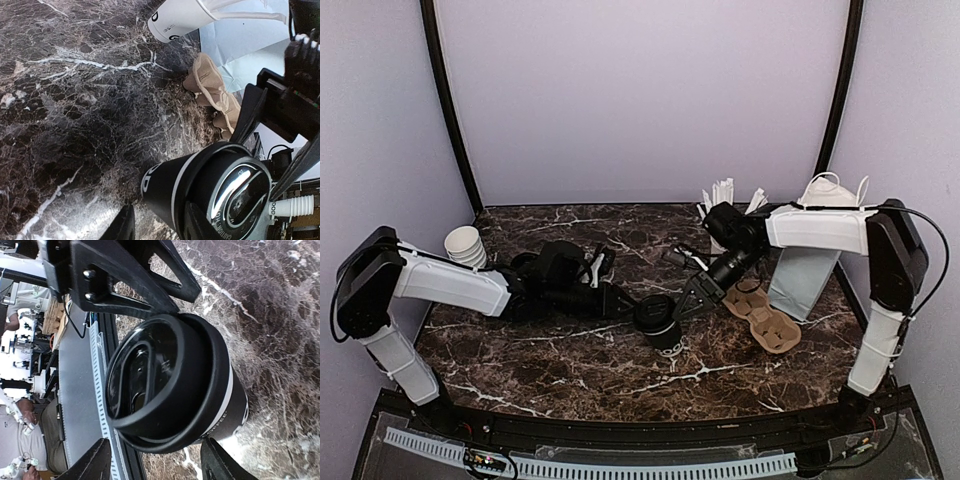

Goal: Pack the takeout coffee

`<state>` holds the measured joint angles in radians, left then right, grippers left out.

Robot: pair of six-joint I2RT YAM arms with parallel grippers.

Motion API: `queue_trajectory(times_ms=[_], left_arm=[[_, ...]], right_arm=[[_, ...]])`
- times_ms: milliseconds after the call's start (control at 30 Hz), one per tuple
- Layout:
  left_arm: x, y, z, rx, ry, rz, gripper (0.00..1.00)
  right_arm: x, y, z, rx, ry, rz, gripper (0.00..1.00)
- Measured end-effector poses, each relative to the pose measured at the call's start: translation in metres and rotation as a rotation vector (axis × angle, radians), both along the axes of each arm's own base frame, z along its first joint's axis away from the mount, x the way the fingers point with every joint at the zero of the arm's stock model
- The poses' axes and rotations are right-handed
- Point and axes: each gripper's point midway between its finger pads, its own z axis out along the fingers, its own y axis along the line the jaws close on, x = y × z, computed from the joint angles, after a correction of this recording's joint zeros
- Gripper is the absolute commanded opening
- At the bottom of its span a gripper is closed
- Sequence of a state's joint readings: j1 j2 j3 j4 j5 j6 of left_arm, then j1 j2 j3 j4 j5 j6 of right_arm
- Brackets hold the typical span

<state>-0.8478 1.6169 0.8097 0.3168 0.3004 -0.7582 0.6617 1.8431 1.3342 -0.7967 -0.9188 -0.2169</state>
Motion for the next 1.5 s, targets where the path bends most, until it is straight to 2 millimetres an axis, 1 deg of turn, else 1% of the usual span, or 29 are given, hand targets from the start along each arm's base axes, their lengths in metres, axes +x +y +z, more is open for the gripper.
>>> queue_trajectory(times_ms=[167,267,367,433,533,700,800,900,967,1133,1200,1267,1400,1500], left_arm=[[0.003,-0.009,-0.008,0.032,-0.010,-0.047,0.34],[0.005,-0.014,-0.001,0.030,-0.034,-0.068,0.34],[0.008,-0.020,0.011,0.010,-0.060,-0.085,0.34],[0.009,-0.023,0.017,-0.004,-0.069,-0.094,0.34],[0.009,-0.024,0.018,-0.008,-0.070,-0.098,0.35],[0.010,-0.024,0.018,0.003,-0.075,-0.097,0.44],[0.013,-0.024,0.023,0.012,-0.088,-0.093,0.48],[0.015,-0.022,0.036,0.004,-0.115,-0.080,0.50],[0.015,-0.019,0.048,-0.005,-0.133,-0.068,0.50],[0.009,-0.006,0.089,-0.058,-0.182,-0.026,0.51],[0.003,-0.005,0.093,-0.068,-0.181,-0.024,0.52],[-0.006,-0.006,0.090,-0.066,-0.166,-0.028,0.53],[-0.034,-0.014,0.068,-0.037,-0.100,-0.032,0.55],[-0.048,-0.019,0.055,-0.040,-0.053,-0.018,0.55]], right_arm=[[0.005,-0.008,0.008,-0.006,-0.071,-0.019,0.64],[0.009,-0.012,0.006,-0.023,-0.106,-0.035,0.63],[0.012,-0.016,-0.004,-0.053,-0.124,-0.047,0.61],[0.012,-0.018,-0.007,-0.062,-0.122,-0.051,0.61],[0.012,-0.018,-0.007,-0.060,-0.124,-0.050,0.61],[0.012,-0.018,-0.007,-0.058,-0.125,-0.046,0.66],[0.012,-0.019,-0.007,-0.061,-0.132,-0.045,0.70],[0.012,-0.021,-0.006,-0.065,-0.145,-0.047,0.72],[0.012,-0.024,-0.004,-0.068,-0.160,-0.047,0.73],[0.013,-0.028,0.004,-0.064,-0.198,-0.048,0.73],[0.015,-0.029,0.004,-0.069,-0.211,-0.047,0.73],[0.018,-0.029,0.006,-0.073,-0.227,-0.047,0.74],[0.033,-0.022,0.019,-0.060,-0.280,-0.054,0.77],[0.043,-0.014,0.022,-0.046,-0.297,-0.050,0.78]])
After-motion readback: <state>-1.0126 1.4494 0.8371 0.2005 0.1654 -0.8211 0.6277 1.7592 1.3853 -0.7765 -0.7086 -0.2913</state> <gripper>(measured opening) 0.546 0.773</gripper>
